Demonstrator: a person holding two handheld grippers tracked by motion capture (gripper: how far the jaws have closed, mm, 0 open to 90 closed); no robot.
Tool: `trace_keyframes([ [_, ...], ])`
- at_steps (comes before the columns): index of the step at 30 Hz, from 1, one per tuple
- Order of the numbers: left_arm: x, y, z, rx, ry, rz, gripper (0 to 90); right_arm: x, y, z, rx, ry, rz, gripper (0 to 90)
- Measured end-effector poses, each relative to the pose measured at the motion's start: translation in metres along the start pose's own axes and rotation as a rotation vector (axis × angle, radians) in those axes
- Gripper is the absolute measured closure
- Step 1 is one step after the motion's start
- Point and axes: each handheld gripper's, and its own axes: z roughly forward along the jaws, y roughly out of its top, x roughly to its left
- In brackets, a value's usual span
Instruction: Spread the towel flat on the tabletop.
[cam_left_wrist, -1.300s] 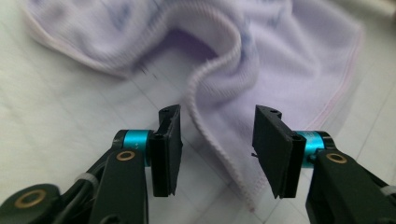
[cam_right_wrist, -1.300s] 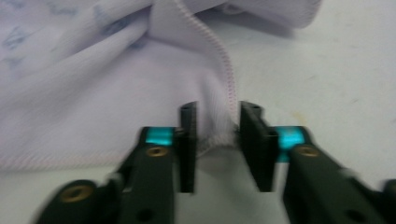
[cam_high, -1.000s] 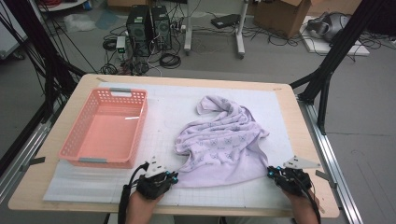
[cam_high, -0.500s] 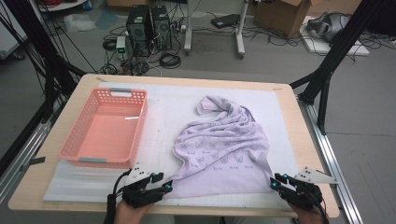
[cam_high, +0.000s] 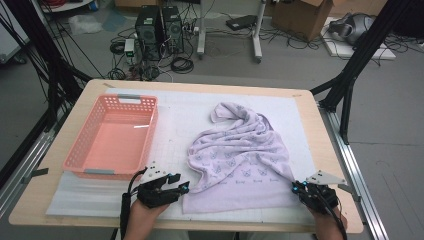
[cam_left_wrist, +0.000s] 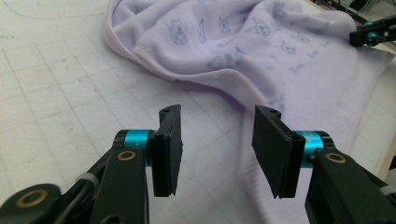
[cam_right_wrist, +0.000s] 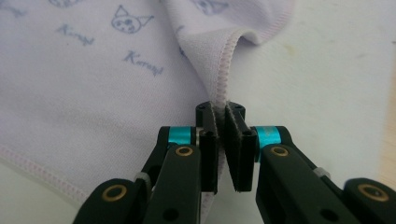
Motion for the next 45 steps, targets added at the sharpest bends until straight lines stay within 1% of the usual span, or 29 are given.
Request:
trace_keyframes([
  [1, 0.001, 0.001, 0.001, -0.001, -0.007, -0.003, 52.6, 0.000, -0.002, -0.002, 0.000, 0.006, -0.010, 80.2],
  [2, 0.002, 0.002, 0.002, -0.002, -0.008, -0.005, 52.6, -0.001, -0.003, -0.004, -0.014, 0.018, -0.016, 72.8],
  [3, 0.003, 0.004, 0.004, -0.003, -0.011, -0.010, 52.6, -0.001, -0.002, -0.005, -0.031, 0.027, -0.007, 67.6],
  [5, 0.003, 0.007, 0.009, 0.000, -0.026, -0.012, 52.7, -0.004, -0.001, -0.007, -0.086, 0.060, 0.017, 64.7],
  [8, -0.006, 0.014, 0.021, 0.004, -0.067, -0.003, 52.7, -0.005, 0.003, -0.009, -0.143, 0.084, 0.055, 61.5],
  [10, -0.014, 0.018, 0.031, 0.030, -0.083, 0.032, 52.7, -0.003, 0.005, -0.008, -0.153, 0.089, 0.044, 60.6],
  [12, -0.020, 0.021, 0.040, 0.050, -0.092, 0.044, 53.2, -0.001, 0.005, -0.007, -0.150, 0.088, 0.035, 59.5],
  [13, -0.024, 0.021, 0.046, 0.067, -0.084, 0.054, 53.9, 0.000, 0.005, -0.006, -0.148, 0.091, 0.032, 59.0],
  [14, -0.026, 0.021, 0.050, 0.082, -0.066, 0.061, 58.2, 0.000, 0.005, -0.004, -0.144, 0.095, 0.031, 59.0],
  [15, -0.026, 0.020, 0.055, 0.109, -0.030, 0.067, 64.9, 0.000, 0.005, -0.004, -0.145, 0.097, 0.024, 58.9],
  [16, -0.026, 0.020, 0.057, 0.119, -0.014, 0.068, 75.9, 0.000, 0.005, -0.004, -0.141, 0.099, 0.028, 58.8],
  [17, -0.023, 0.018, 0.057, 0.111, 0.019, 0.065, 85.2, 0.000, 0.005, -0.004, -0.142, 0.098, 0.027, 58.6],
  [19, -0.018, 0.016, 0.052, 0.094, 0.048, 0.043, 86.7, 0.000, 0.004, -0.005, -0.145, 0.098, 0.026, 58.6],
  [23, -0.003, 0.010, 0.029, 0.049, 0.123, 0.013, 87.3, 0.001, 0.006, -0.004, -0.146, 0.102, 0.033, 58.7],
  [25, 0.005, 0.007, 0.018, 0.022, 0.164, -0.002, 87.5, 0.003, 0.008, -0.003, -0.147, 0.101, 0.027, 59.0],
  [26, 0.009, 0.005, 0.013, 0.009, 0.201, -0.007, 87.5, 0.004, 0.009, -0.002, -0.147, 0.097, 0.028, 59.1],
  [28, 0.015, 0.004, 0.009, -0.008, 0.225, -0.017, 87.5, 0.006, 0.011, -0.001, -0.143, 0.095, 0.043, 59.1],
  [29, 0.019, 0.004, 0.009, -0.005, 0.223, -0.027, 87.4, 0.006, 0.012, 0.000, -0.145, 0.099, 0.048, 59.1],
  [31, 0.022, 0.005, 0.012, 0.007, 0.187, -0.030, 85.7, 0.006, 0.013, 0.003, -0.140, 0.118, 0.052, 59.0],
  [32, 0.021, 0.005, 0.013, 0.013, 0.184, -0.041, 76.9, 0.007, 0.014, 0.004, -0.137, 0.131, 0.055, 59.0],
  [33, 0.021, 0.005, 0.014, 0.017, 0.157, -0.057, 66.1, 0.009, 0.015, 0.005, -0.130, 0.153, 0.057, 59.6],
  [34, 0.020, 0.004, 0.014, 0.022, 0.146, -0.062, 62.4, 0.010, 0.015, 0.007, -0.122, 0.157, 0.052, 60.5],
  [36, 0.018, 0.001, 0.013, 0.037, 0.152, -0.055, 54.9, 0.012, 0.014, 0.011, -0.094, 0.143, 0.046, 63.4],
  [37, 0.016, -0.002, 0.010, 0.039, 0.147, -0.057, 53.6, 0.012, 0.013, 0.012, -0.084, 0.128, 0.049, 68.1],
  [39, 0.015, -0.005, 0.005, 0.031, 0.142, -0.064, 51.3, 0.011, 0.009, 0.016, -0.049, 0.138, 0.044, 77.1],
  [40, 0.014, -0.006, 0.002, 0.028, 0.131, -0.068, 51.3, 0.010, 0.008, 0.016, -0.055, 0.147, 0.047, 84.2],
  [41, 0.014, -0.007, 0.000, 0.027, 0.114, -0.067, 51.3, 0.010, 0.007, 0.015, -0.054, 0.163, 0.048, 86.4],
  [43, 0.012, -0.009, -0.004, 0.031, 0.096, -0.056, 51.9, 0.010, 0.006, 0.012, -0.044, 0.157, 0.038, 87.1],
  [45, 0.009, -0.012, -0.006, 0.035, 0.072, -0.053, 51.9, 0.009, 0.002, 0.008, -0.039, 0.163, 0.047, 87.1],
])
